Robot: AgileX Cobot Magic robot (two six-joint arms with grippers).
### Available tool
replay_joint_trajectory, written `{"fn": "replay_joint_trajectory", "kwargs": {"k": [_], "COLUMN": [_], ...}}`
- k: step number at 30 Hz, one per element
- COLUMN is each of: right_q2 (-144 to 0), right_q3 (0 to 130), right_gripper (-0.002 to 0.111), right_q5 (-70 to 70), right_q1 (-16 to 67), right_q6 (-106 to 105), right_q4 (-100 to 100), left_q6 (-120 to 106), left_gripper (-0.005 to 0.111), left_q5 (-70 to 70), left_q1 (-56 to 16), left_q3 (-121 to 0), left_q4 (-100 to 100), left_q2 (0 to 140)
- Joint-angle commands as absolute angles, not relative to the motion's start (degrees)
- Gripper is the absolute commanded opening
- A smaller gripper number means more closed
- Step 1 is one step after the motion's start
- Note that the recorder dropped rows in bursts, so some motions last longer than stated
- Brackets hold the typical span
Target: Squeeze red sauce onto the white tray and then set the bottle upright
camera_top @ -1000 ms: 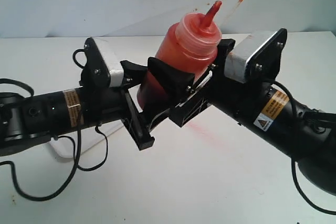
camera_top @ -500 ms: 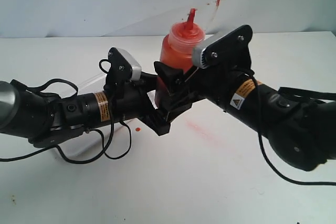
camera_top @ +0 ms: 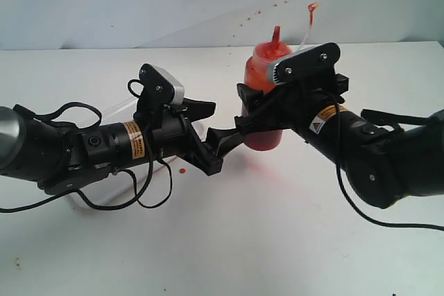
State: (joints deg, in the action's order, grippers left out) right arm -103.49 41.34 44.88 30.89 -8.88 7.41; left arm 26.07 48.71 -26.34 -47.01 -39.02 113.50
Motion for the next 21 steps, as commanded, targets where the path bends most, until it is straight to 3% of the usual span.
{"fn": "replay_joint_trajectory", "kwargs": {"k": [1, 21], "right_q2": [-103.6, -110.9], "right_q3": [42.1, 42.1], "right_gripper": [0.0, 0.0], "right_q5": [44.6, 48.8], "right_q1": [28.6, 27.9], "right_q6": [-8.6, -8.1], "right_q4": [7.6, 5.1], "left_q6": [26.5, 27.0], "left_gripper": [0.075, 0.075], "left_q5": [49.0, 47.6], "left_q1": [-26.2, -19.8], "left_q3": [-47.4, -47.4], "left_q4": [-38.7, -38.7], "left_q2": [113.4, 109.0]}}
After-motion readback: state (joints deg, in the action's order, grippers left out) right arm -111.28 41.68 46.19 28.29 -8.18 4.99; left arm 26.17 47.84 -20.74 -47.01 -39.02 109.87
